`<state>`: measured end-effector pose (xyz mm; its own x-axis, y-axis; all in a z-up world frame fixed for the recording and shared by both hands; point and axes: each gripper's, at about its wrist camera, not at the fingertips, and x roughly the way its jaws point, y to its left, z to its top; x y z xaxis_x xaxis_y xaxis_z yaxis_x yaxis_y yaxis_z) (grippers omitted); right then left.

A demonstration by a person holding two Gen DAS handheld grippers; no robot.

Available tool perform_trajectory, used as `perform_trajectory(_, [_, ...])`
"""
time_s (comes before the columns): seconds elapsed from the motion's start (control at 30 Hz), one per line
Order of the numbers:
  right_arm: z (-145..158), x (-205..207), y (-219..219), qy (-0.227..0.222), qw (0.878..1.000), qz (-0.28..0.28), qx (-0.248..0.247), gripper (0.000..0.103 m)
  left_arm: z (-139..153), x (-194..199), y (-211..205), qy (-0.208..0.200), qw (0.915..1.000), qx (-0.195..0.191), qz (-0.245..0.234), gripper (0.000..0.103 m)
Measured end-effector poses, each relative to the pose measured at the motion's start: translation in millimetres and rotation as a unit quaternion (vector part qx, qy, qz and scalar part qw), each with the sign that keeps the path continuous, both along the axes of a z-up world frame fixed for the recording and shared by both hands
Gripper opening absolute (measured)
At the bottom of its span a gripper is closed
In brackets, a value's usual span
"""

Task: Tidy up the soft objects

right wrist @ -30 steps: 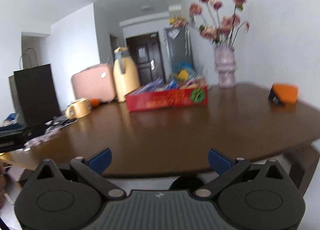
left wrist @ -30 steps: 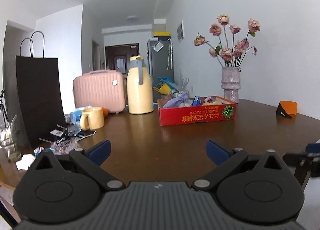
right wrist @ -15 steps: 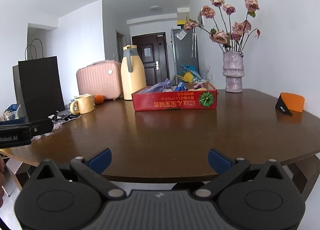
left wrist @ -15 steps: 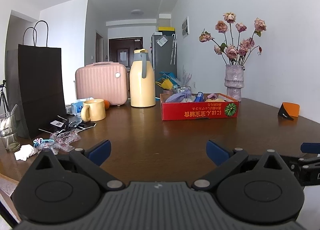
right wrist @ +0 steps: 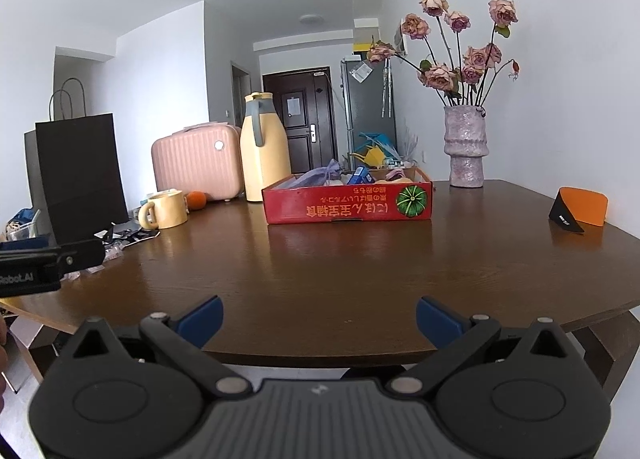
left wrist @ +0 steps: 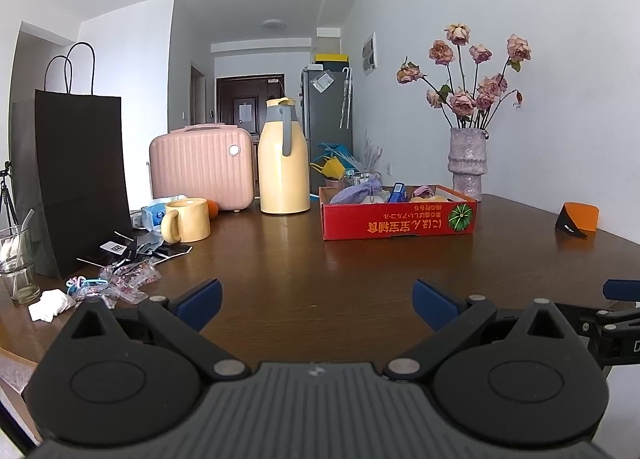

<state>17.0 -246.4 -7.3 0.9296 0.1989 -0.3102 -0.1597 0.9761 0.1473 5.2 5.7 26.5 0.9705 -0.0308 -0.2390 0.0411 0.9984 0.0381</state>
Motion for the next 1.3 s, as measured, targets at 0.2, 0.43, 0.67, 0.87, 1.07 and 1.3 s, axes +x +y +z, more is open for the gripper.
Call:
perform_trajectory(0.2, [0.1,0.0,0.1,-0.001,1.000,0.001,-0.001,0.103,0.0,1.4,0.3,0.001,1.0000,0.000,0.000,0.103])
perform_trajectory(0.43, [0.4,0.9,-0.5,-0.001,1.000,0.000,-0.005,0.103,-1.2,1.0,0.2,0.002,1.0000,-0.001,0.001,0.103])
perform_trajectory(0.67, [0.5,1.1,-0.9,0.000,1.000,-0.002,-0.006,0.103,-1.4,1.1,-0.7,0.002,1.0000,-0.001,-0.001,0.103])
perform_trajectory(0.87, [0.9,1.8,-1.7,-0.001,1.000,-0.002,-0.003,0.103,-1.7,0.4,-1.1,0.001,1.0000,0.001,-0.003,0.103])
perform_trajectory(1.07, [-0.2,1.9,-1.7,-0.002,1.000,-0.002,-0.003,0.103,-1.8,0.2,-1.4,0.000,1.0000,0.001,-0.002,0.103])
perform_trajectory(1.3, [-1.2,1.5,-2.5,0.000,1.000,-0.004,-0.001,0.103,-1.6,0.3,-1.6,0.001,1.0000,0.002,-0.003,0.103])
